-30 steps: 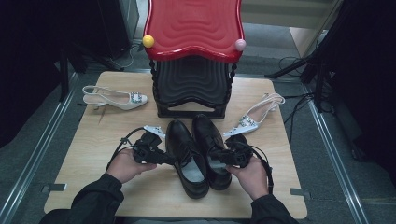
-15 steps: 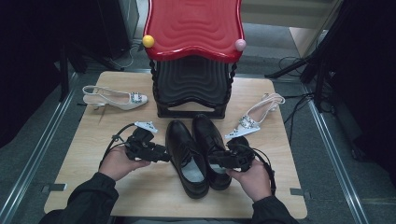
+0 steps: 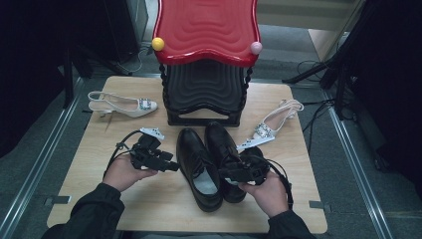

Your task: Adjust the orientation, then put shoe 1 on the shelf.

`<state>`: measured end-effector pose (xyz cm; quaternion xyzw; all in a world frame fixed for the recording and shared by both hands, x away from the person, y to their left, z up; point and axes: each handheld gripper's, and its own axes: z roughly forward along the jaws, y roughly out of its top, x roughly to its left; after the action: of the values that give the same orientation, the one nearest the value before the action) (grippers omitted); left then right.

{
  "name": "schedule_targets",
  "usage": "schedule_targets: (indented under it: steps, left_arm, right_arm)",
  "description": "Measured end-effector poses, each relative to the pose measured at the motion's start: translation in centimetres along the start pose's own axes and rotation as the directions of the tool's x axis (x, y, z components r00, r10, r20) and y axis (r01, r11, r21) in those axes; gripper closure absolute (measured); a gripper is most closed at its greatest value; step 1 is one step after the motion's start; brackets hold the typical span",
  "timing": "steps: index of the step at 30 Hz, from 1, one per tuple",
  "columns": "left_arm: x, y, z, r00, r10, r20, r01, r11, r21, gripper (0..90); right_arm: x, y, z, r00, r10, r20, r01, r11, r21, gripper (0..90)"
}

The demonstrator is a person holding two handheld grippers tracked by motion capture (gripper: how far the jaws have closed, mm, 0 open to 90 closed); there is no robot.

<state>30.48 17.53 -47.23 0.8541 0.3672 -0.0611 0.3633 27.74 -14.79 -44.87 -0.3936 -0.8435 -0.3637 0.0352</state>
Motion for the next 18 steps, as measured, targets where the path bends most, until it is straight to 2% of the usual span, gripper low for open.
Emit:
schedule_targets:
  steps: [4, 11, 18]
  left_arm:
    - [0.1, 0.0, 0.0, 1.0000, -0.006, -0.006, 0.006, 1.0000, 0.000, 39.7]
    - [0.3, -0.1, -0.4, 0.9998, -0.012, -0.018, 0.012, 0.9999, -0.010, 38.5]
    - [0.4, -0.1, -0.6, 0.9994, -0.018, -0.029, 0.017, 0.9996, -0.022, 38.2]
  right_arm:
    - [0.4, 0.1, 0.2, 1.0000, 0.002, 0.000, -0.002, 1.000, 0.009, 59.4]
    - [0.7, 0.6, 1.3, 0.9999, 0.013, 0.010, -0.014, 0.998, 0.059, 56.0]
    - [1.0, 1.0, 2.9, 0.9986, 0.026, 0.047, -0.031, 0.992, 0.121, 55.9]
